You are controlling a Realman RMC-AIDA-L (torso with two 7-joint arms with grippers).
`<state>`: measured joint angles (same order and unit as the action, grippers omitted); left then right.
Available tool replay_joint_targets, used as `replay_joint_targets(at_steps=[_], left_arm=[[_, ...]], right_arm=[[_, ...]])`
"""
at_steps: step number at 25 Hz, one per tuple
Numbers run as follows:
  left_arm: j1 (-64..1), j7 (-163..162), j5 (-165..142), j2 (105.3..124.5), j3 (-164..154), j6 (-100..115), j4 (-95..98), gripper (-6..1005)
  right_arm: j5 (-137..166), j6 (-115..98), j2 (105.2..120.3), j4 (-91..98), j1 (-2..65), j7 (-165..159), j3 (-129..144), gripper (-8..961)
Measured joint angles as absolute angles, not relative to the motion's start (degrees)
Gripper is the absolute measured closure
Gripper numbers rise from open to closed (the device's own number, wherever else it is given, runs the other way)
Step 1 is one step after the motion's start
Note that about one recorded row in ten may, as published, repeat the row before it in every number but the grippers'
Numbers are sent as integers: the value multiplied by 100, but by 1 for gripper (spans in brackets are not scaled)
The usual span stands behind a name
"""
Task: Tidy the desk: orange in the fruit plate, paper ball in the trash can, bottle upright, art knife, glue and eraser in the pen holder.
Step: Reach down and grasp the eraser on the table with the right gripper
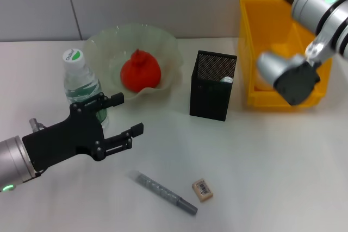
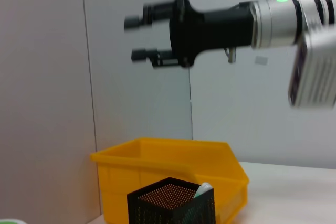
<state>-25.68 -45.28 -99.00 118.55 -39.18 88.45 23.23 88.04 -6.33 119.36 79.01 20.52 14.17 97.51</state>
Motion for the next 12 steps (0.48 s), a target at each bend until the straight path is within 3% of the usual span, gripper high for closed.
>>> replay_joint_targets(at_steps=[12], left_arm=[[-2461,-4726,-9939,11848,-3965,8995,2143,229]], right_arm=[[8720,-629,11948,8164,2027,-4528,9385,398]])
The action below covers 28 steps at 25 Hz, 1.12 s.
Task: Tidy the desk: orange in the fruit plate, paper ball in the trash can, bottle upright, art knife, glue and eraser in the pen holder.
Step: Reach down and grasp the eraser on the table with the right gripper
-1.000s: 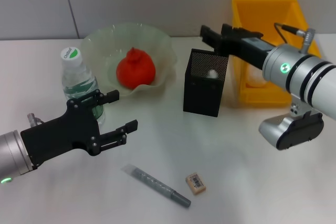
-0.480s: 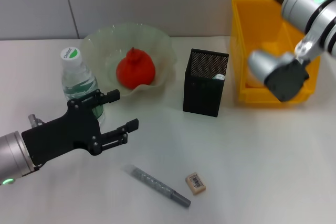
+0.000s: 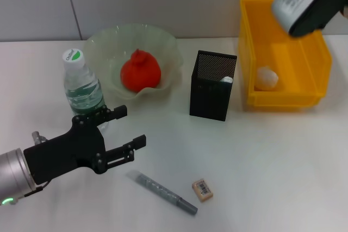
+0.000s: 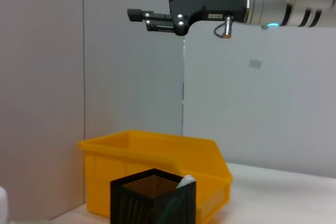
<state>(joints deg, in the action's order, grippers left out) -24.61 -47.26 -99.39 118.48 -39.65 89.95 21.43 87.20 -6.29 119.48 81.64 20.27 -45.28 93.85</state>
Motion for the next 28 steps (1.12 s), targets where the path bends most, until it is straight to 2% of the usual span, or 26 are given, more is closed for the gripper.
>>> replay_joint_targets(at_steps=[1,8,14,15,16,17,20,22,24,26,28], left_arm=[[-2441,-4745,-9930,11847,-3959,9095,2138,229],[-2397,-5094,-9913,11818,-3928,9428,2182,229],[-2398,-5301,-9943,11811,-3965,9473,2214,229],[-2398,-5301,-9943,11811,-3965,9473,2214,229],[-2399,-5332,-9944,11810,-3964,9492,2215,229],[-2399,-5332,-9944,11810,-3964,9492,2215,229],[-2395,-5358,-9951,11808,-3964,9524,2216,229],[-2372,-5363,-10026,11804,-3964,9544,2215,229],[-2362,-5385,-10098,11802,-3964,9560,2215,229],[-2354,-5459,-10192,11783,-3963,9602,2215,229],[-2353,-5481,-10237,11768,-3965,9620,2214,229]], right_arm=[[8633,-641,11944,8169,2033,-5693,9368,398],[7411,-1822,11923,7932,2056,-7726,9049,397],[6437,-5372,11870,6939,2210,-9110,7785,388],[6515,-6015,11834,6662,2315,-9379,7502,384],[6811,-7007,11683,6087,2584,-9883,7047,381],[6811,-7007,11683,6087,2584,-9883,7047,378],[7314,-8146,11341,5195,3047,-10329,6615,367],[7643,-8566,11209,4865,3234,-10394,6542,361],[8552,-8961,11096,4729,3533,-10609,6536,354],[9223,-9068,11075,4736,3753,-10762,6536,347],[9567,-9094,11074,4722,3881,-10806,6535,275]])
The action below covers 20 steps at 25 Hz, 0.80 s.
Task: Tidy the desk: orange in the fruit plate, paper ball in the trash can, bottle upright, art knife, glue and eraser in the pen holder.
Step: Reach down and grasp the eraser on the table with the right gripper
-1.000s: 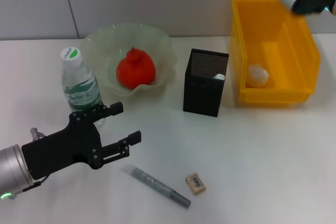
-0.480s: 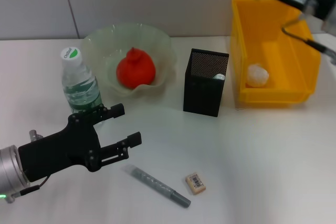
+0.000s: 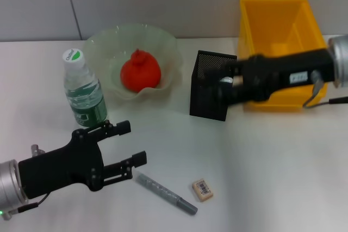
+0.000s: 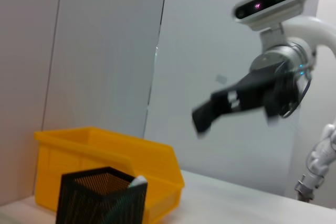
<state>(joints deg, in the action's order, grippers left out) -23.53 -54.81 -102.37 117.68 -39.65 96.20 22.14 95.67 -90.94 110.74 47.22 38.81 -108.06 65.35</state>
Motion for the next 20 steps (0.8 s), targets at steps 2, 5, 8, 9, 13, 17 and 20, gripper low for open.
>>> replay_joint_targets(at_steps=[2,5,8,9,13,17,20], left_arm=[[-2342,-5516,-10317,11744,-3968,9643,2213,229],[-2321,-5591,-10433,11704,-3987,9664,2232,229],[-2335,-5688,-10568,11610,-4027,9669,2238,229],[-2335,-5688,-10568,11610,-4027,9669,2238,229],[-2366,-5714,-10656,11582,-4042,9668,2286,229],[-2409,-5728,-10724,11599,-4043,9664,2296,229],[-2437,-5762,-10781,11610,-4043,9640,2304,229]], right_arm=[[10214,-9139,11105,4688,4126,-10836,6565,204],[11262,-9157,11241,4670,4459,-10834,6586,152],[12132,-9068,11492,4656,4702,-10559,6587,128],[12132,-9068,11492,4656,4702,-10559,6587,128],[12755,-8769,11761,4650,4810,-10261,6618,129],[13007,-8660,11870,4633,4823,-10080,6662,129],[13077,-8609,11905,4606,4826,-10001,6899,129]])
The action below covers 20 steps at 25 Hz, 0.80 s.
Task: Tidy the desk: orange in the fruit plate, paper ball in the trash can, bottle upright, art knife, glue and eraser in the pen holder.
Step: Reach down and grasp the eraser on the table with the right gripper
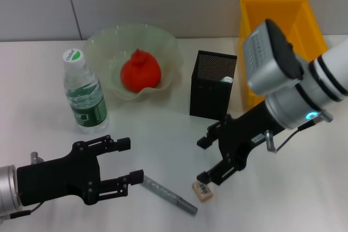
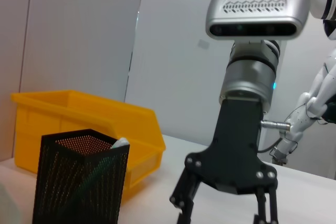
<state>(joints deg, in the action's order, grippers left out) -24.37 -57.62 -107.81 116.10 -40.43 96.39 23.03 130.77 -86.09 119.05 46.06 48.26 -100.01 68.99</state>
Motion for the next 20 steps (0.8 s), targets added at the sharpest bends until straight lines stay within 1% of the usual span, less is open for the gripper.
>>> replay_joint_targets(at_steps=[9,20], left_arm=[[-2443,-5821,-10854,11604,-4043,9597,2355,229],[-2495,-6033,-10874,11578,-4043,9523,2422,229]], right_arm=[[13090,-8367,11914,4580,4819,-9730,7722,128],[12931,-7743,11962,4456,4830,-9163,8563,129]])
